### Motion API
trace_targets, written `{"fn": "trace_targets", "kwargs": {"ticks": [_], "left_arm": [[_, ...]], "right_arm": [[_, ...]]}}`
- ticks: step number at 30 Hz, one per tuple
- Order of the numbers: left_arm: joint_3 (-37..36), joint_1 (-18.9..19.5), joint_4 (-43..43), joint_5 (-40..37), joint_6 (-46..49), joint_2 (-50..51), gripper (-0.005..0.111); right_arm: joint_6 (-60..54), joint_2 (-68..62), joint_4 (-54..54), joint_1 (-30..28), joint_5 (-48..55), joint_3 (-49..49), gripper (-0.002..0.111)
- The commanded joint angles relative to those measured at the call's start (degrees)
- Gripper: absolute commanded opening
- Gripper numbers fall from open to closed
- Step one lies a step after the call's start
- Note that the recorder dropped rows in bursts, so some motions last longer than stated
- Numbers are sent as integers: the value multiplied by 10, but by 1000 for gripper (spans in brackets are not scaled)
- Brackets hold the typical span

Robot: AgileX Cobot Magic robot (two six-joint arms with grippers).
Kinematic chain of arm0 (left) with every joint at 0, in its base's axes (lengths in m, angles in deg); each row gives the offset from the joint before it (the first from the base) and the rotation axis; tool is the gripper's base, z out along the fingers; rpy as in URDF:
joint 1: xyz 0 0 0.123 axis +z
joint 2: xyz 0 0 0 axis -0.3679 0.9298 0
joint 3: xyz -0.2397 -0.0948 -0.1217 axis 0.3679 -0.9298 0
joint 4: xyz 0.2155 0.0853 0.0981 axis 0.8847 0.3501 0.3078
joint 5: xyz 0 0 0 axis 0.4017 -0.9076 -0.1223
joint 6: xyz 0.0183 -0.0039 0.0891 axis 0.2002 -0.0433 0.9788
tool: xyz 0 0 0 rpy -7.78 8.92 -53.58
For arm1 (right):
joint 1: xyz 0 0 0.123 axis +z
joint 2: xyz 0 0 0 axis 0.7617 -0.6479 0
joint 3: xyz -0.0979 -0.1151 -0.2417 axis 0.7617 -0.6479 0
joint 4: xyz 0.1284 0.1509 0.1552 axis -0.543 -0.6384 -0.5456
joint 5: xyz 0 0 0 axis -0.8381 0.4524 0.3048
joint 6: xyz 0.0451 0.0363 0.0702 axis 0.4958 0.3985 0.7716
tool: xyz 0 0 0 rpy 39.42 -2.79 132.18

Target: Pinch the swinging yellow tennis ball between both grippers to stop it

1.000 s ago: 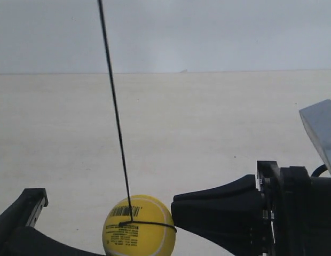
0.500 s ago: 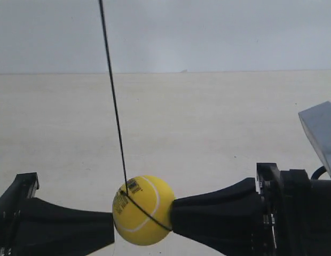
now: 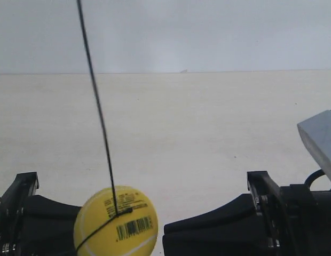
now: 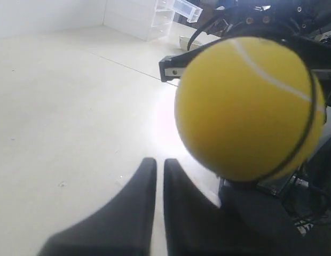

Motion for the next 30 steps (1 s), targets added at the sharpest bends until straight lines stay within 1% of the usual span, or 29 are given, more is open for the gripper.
{"fn": "trace_targets", "kwargs": {"ticks": [1,8,13,21,24,27,30], "left_arm": [[2,-2,-5,7,3,3,5],[2,-2,-3,19,-1,3,5],[2,-2,23,44,-5,3,5],[2,-2,74,41,-31,3,5],[2,-2,80,18,-35,3,5],[2,-2,69,-21,-38,3,5],[2,-2,69,-30,-39,3,5]], "right_arm": [[-9,1,-3,1,-1,3,0],[-5,1,-2,1,6,3,0],[6,1,18,1,-1,3,0],[11,1,41,1,-2,3,0],[11,1,47,1,-2,3,0],[11,1,47,1,-1,3,0],[11,1,47,1,4,3,0]]}}
